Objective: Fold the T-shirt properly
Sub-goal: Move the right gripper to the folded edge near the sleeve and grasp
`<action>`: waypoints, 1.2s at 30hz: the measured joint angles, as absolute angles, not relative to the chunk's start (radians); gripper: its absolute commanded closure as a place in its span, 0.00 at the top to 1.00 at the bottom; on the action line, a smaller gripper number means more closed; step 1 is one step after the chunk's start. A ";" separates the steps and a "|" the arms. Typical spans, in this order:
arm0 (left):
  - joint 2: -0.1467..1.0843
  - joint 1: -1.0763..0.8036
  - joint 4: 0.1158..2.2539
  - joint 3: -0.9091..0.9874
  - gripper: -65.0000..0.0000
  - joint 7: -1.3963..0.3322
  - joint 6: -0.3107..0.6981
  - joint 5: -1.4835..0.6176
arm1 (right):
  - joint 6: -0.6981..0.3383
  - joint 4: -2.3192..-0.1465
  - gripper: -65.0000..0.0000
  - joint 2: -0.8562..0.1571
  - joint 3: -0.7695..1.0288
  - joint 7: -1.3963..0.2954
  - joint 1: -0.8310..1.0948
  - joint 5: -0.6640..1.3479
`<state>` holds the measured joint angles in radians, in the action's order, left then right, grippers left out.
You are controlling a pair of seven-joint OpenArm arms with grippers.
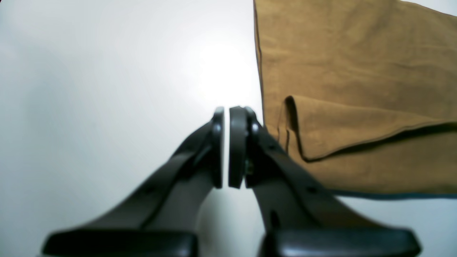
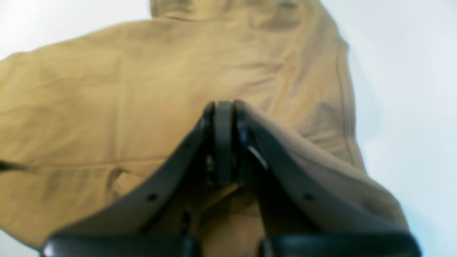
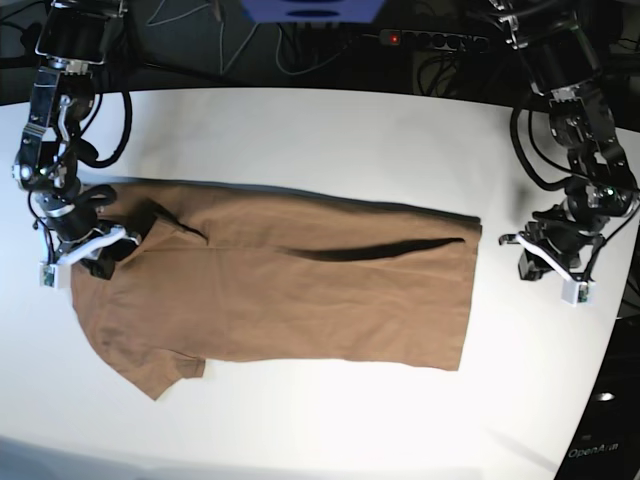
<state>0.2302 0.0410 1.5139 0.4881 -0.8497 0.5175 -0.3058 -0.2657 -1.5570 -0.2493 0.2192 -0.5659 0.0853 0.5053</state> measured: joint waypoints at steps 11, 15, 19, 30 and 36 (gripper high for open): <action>0.247 0.020 1.515 0.535 0.03 -0.849 0.524 -0.307 | -0.265 -1.501 0.02 -0.247 0.219 -0.569 0.035 0.427; 0.255 0.012 1.516 0.539 0.03 -0.850 0.517 -0.303 | -0.262 -1.500 0.07 -0.227 0.206 -0.578 0.027 0.359; 0.255 0.012 1.516 0.539 0.03 -0.849 0.524 -0.304 | -0.274 -1.497 0.16 -0.220 0.155 -0.566 0.019 0.348; 0.255 0.012 1.516 0.539 0.03 -0.849 0.524 -0.306 | -0.277 -1.491 0.17 -0.183 0.135 -0.572 0.001 0.210; 0.255 0.012 1.516 0.539 0.03 -0.849 0.524 -0.307 | -0.270 -1.491 0.16 -0.187 0.135 -0.569 -0.002 0.207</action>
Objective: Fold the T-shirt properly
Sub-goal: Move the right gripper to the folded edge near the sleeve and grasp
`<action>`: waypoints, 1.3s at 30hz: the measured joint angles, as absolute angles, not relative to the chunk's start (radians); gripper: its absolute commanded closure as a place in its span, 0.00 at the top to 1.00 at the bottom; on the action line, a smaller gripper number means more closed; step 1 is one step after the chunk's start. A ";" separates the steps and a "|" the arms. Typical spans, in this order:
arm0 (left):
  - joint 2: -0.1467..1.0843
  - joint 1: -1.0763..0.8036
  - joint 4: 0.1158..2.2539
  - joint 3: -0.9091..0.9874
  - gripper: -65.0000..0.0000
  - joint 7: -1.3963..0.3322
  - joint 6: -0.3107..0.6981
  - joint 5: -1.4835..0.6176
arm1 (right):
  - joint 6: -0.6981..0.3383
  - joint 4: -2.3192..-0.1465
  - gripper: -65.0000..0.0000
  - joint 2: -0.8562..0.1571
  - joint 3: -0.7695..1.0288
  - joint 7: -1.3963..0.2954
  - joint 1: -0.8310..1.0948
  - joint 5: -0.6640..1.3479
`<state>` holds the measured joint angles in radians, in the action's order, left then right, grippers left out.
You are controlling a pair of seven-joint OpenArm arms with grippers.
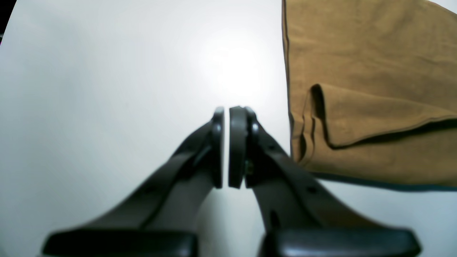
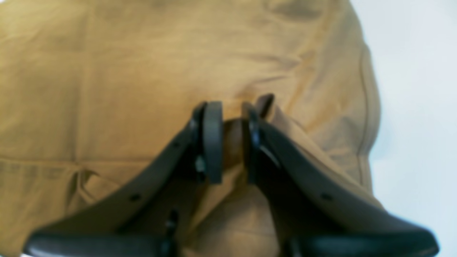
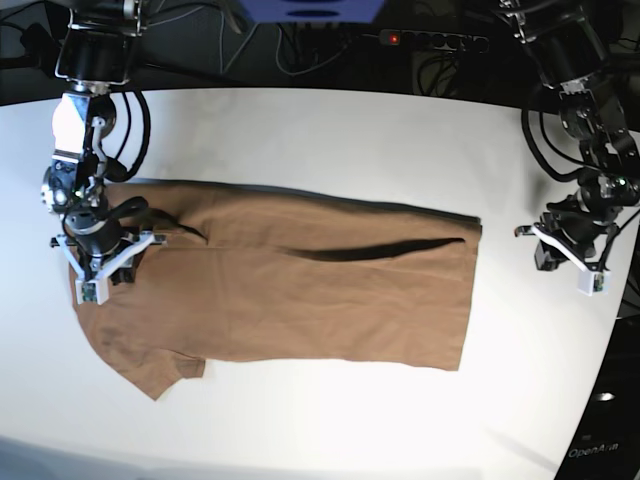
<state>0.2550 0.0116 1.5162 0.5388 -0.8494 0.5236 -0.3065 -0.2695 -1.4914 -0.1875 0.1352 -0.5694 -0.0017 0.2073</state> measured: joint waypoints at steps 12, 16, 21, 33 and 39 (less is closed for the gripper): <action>0.255 0.012 1.517 0.539 0.03 -0.849 0.524 -0.307 | -0.270 -1.597 0.16 -0.193 0.135 -0.566 0.070 0.205; 0.255 0.012 1.517 0.539 0.03 -0.849 0.524 -0.307 | -0.270 -1.623 0.15 -0.196 0.136 -0.566 0.117 0.204; 0.255 0.011 1.517 0.539 0.03 -0.849 0.524 -0.307 | -0.276 -1.623 0.15 -0.186 0.195 -0.567 0.153 0.208; 0.255 0.012 1.517 0.539 0.03 -0.849 0.524 -0.307 | -0.270 -1.599 0.15 -0.167 0.220 -0.566 0.205 0.207; 0.255 0.012 1.517 0.539 0.03 -0.849 0.524 -0.306 | -0.267 -1.596 0.15 -0.160 0.197 -0.566 0.212 0.206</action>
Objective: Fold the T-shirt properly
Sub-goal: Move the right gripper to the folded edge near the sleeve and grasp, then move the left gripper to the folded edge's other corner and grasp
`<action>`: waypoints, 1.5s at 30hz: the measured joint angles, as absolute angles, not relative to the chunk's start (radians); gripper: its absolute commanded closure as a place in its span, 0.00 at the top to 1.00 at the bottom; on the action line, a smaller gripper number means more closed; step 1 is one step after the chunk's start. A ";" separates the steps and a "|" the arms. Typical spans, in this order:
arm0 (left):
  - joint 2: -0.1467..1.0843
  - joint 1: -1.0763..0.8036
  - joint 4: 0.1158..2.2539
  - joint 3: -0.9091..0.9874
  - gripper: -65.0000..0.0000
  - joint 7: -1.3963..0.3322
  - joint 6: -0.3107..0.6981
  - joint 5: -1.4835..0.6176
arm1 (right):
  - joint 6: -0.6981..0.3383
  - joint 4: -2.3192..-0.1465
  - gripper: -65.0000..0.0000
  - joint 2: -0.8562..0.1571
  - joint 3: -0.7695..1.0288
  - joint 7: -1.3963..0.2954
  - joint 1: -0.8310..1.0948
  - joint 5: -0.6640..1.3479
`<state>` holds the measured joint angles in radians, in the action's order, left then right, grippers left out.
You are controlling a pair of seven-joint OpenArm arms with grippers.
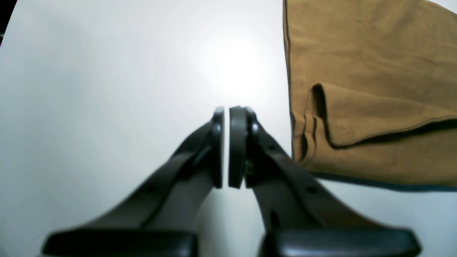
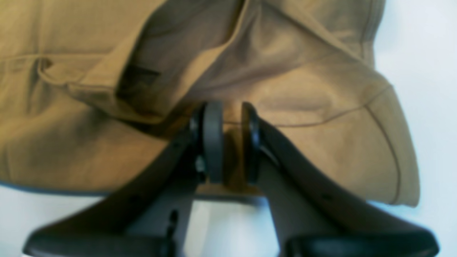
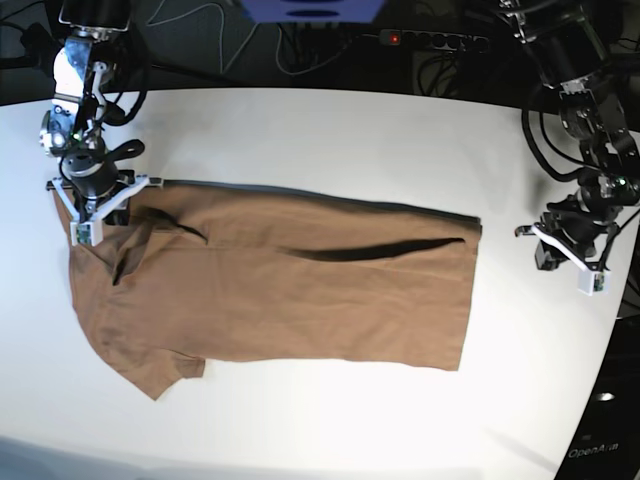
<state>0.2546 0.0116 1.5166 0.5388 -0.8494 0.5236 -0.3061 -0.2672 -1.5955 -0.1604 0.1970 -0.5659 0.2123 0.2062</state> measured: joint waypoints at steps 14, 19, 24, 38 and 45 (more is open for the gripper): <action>0.255 -0.026 1.600 0.538 0.03 -0.851 0.524 -0.306 | -0.277 -1.589 0.15 -0.169 0.018 -0.563 0.163 0.200; 0.255 -0.043 1.617 0.538 0.03 -0.849 0.524 -0.311 | -0.276 -1.612 0.15 -0.220 -0.039 -0.535 0.071 0.199; 0.253 -0.078 1.618 0.538 0.03 -0.849 0.524 -0.307 | -0.276 -1.628 0.15 -0.242 -0.042 -0.531 0.040 0.200; 0.252 -0.089 1.744 0.434 0.03 -0.849 0.524 -0.305 | -0.270 -1.629 0.15 -0.283 0.096 -0.527 0.244 0.199; 0.264 -0.089 1.740 0.207 0.03 -0.849 0.522 -0.228 | -0.270 -1.629 0.15 -0.302 0.125 -0.525 0.240 0.200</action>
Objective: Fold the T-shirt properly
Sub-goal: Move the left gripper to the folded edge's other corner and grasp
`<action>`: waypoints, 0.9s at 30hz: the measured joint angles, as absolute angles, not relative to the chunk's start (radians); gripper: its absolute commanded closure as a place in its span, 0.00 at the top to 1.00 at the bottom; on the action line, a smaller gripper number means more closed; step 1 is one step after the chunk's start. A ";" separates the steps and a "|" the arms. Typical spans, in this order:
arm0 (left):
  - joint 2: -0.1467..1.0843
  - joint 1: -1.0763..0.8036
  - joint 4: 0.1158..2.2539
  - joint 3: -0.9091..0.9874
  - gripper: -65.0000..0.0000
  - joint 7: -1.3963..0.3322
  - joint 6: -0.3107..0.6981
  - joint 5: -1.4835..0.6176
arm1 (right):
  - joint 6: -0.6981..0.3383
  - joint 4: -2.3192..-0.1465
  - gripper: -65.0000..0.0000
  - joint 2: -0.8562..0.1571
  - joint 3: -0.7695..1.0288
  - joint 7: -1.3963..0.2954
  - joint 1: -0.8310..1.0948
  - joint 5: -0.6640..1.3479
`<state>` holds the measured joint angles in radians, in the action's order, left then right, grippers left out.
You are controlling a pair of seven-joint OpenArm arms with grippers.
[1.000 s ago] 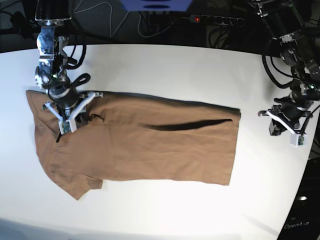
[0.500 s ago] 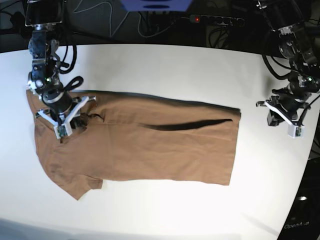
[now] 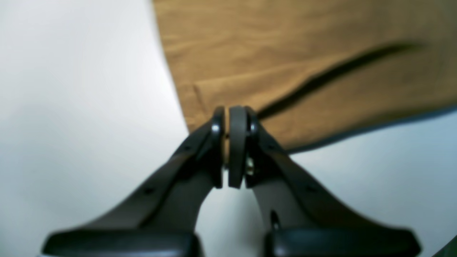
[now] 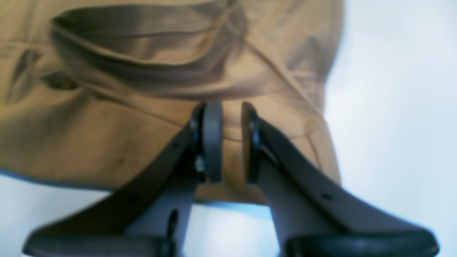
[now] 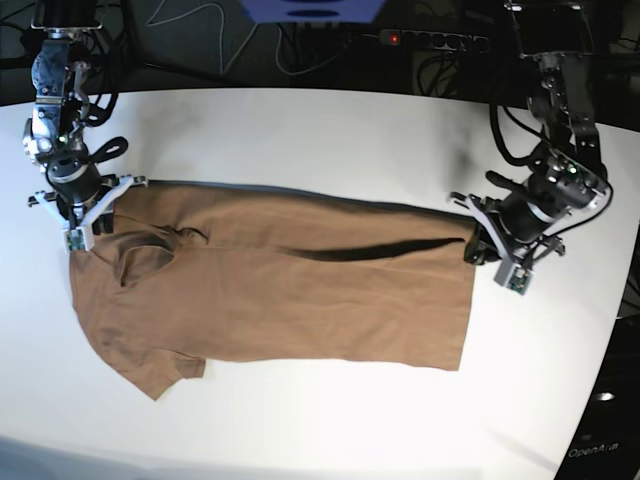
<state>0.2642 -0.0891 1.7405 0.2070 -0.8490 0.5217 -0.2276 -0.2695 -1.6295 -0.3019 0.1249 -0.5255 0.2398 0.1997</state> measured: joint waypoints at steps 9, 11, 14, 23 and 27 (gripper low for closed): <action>0.263 -0.084 1.615 0.112 0.03 -0.844 0.524 -0.070 | -0.277 -1.629 0.15 -0.302 0.124 -0.527 0.242 0.200; 0.263 -0.076 1.605 0.111 0.03 -0.847 0.524 -0.070 | -0.277 -1.629 0.15 -0.302 0.125 -0.527 0.242 0.200; 0.263 -0.053 1.596 0.108 0.03 -0.849 0.524 -0.070 | -0.277 -1.629 0.15 -0.299 0.124 -0.527 0.242 0.200; 0.268 -0.002 1.596 -0.046 0.03 -0.849 0.520 -0.070 | -0.277 -1.629 0.15 -0.299 0.125 -0.531 0.242 0.200; 0.268 0.022 1.574 -0.071 0.03 -0.844 0.520 -0.072 | -0.277 -1.629 0.15 -0.299 0.124 -0.530 0.242 0.200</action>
<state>0.2676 0.0216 1.5742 -0.0711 -0.8440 0.5198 -0.0715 -0.2771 -1.6295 -0.2989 0.1242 -0.5304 0.2417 0.2001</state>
